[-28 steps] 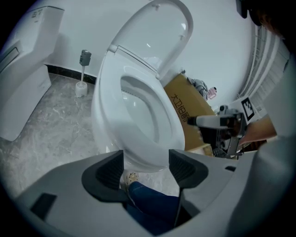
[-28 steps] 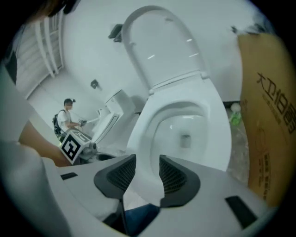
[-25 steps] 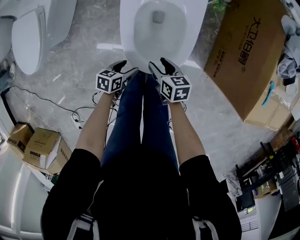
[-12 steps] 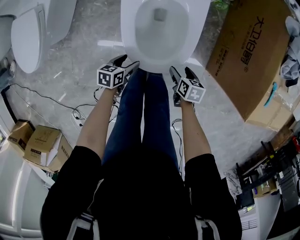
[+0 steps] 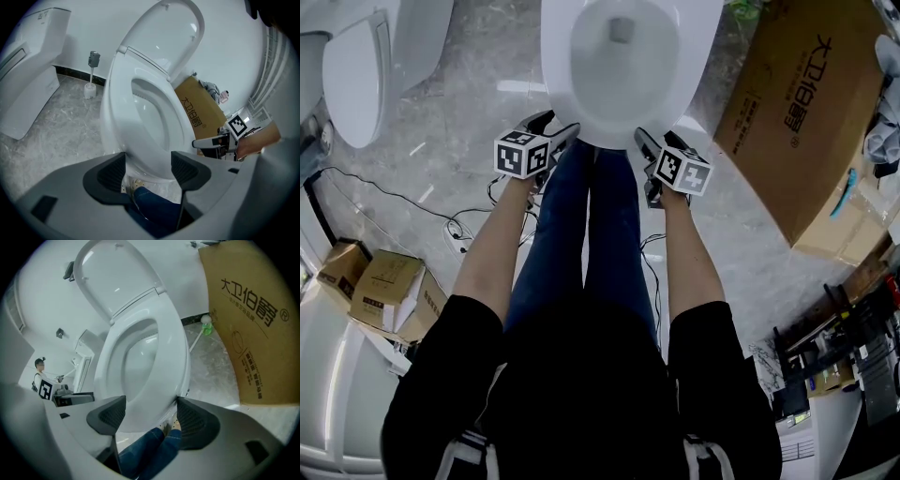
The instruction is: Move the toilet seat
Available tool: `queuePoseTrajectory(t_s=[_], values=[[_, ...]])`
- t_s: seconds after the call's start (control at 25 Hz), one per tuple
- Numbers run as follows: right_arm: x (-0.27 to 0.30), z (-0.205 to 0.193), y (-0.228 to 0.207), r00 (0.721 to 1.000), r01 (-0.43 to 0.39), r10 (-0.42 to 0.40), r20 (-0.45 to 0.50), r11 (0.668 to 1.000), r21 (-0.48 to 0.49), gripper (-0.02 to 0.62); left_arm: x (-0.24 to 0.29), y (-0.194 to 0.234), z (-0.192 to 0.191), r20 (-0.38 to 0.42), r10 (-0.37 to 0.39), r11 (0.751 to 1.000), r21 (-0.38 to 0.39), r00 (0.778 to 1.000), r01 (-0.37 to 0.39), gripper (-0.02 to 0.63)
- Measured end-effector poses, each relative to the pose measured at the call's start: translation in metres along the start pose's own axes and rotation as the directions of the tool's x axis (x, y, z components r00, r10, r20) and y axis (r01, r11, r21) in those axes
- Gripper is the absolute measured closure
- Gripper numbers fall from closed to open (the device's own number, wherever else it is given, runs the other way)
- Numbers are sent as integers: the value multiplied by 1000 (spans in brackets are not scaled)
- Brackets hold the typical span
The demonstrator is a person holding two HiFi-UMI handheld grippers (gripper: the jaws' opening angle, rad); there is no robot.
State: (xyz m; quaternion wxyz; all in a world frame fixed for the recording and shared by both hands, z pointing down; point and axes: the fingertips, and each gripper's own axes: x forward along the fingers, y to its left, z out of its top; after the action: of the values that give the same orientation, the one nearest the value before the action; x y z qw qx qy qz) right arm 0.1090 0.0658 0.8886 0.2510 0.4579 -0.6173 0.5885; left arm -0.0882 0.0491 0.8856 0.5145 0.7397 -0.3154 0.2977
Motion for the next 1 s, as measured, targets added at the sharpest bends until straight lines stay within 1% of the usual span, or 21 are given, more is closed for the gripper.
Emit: queuePoseTrajectory(t_s=[0.16,0.32,0.6,0.84,1.0], values=[[-1,5,2,1000,-18,18,-2,998,57,265,-1,0,0,-3,0,1000,-3,1000,0,307],[-6,7,2,1000,1,-1,6,998,69,267,-3,1,-1,-4,-5,1000,-4,1000,5,307],[-17,9,9,1000,-9,7,28,997,80,267,-7,-5,2,16,-45,999,-13,999,46,307],[-28,14,18,999,-28,24,39,996,86,267,-11,-13,5,15,-87,994,-61,996,88,306],[-37,14,21,999,-21,17,39,996,82,267,-14,-25,6,15,-163,979,-121,986,164,307]])
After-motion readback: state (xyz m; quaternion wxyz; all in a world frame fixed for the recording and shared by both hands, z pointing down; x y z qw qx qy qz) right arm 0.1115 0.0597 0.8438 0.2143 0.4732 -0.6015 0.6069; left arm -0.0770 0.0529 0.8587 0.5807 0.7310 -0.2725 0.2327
